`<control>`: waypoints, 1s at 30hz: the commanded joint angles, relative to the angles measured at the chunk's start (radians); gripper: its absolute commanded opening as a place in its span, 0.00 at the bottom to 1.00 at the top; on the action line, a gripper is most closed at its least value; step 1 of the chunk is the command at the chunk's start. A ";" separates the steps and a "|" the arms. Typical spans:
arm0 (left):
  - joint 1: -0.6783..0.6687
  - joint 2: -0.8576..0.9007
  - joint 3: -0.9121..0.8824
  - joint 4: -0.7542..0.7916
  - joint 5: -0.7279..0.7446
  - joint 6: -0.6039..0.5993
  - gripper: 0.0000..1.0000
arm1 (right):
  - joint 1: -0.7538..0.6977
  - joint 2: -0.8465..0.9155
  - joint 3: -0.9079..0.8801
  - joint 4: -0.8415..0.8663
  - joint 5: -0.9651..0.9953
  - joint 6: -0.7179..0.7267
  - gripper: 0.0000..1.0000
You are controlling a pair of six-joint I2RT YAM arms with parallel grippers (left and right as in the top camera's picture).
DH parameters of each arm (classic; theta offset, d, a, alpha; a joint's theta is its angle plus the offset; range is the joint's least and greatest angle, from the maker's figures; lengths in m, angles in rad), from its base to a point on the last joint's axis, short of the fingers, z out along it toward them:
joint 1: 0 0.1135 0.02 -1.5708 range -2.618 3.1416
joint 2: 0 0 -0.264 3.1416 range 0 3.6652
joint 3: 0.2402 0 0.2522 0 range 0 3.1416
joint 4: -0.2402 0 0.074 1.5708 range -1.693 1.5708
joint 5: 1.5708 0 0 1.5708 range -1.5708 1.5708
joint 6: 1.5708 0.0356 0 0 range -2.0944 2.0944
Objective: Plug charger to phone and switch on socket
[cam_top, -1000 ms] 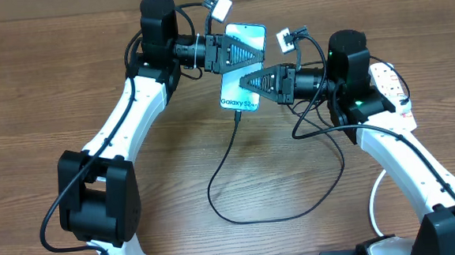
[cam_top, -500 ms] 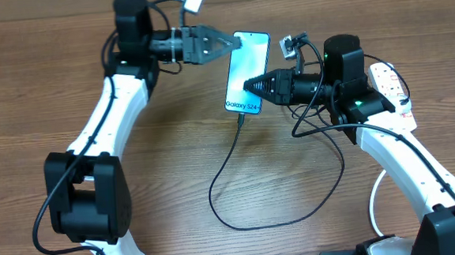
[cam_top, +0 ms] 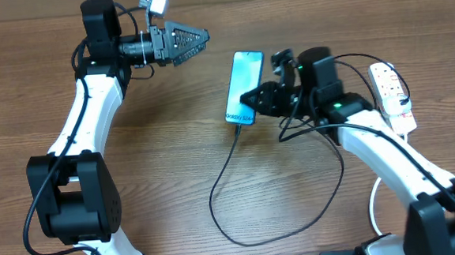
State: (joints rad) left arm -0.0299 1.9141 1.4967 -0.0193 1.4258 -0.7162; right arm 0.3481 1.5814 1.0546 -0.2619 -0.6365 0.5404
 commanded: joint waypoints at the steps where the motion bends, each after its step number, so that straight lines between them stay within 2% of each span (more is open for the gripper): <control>1: 0.019 -0.009 0.009 -0.100 -0.052 0.149 0.91 | 0.043 0.052 0.013 0.026 0.087 -0.045 0.04; 6: 0.049 -0.009 0.009 -0.297 -0.211 0.236 0.90 | 0.081 0.126 0.013 0.072 0.113 -0.044 0.04; 10: 0.082 -0.009 0.009 -0.490 -0.425 0.314 0.90 | 0.089 0.212 0.013 0.153 0.131 -0.043 0.04; 17: 0.089 -0.009 0.009 -0.668 -0.712 0.373 0.89 | 0.113 0.324 0.013 0.241 0.132 -0.043 0.04; 21: 0.089 -0.009 0.009 -0.711 -0.801 0.380 0.84 | 0.139 0.380 0.013 0.280 0.169 -0.043 0.04; 24: 0.089 -0.009 0.009 -0.718 -0.812 0.381 0.80 | 0.168 0.420 0.013 0.295 0.245 -0.043 0.04; 30: 0.087 -0.009 0.009 -0.720 -0.827 0.381 0.77 | 0.212 0.471 0.013 0.364 0.243 -0.043 0.04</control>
State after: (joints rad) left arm 0.0605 1.9141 1.4986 -0.7364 0.6415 -0.3622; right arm 0.5339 2.0006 1.0676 0.1043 -0.4580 0.5232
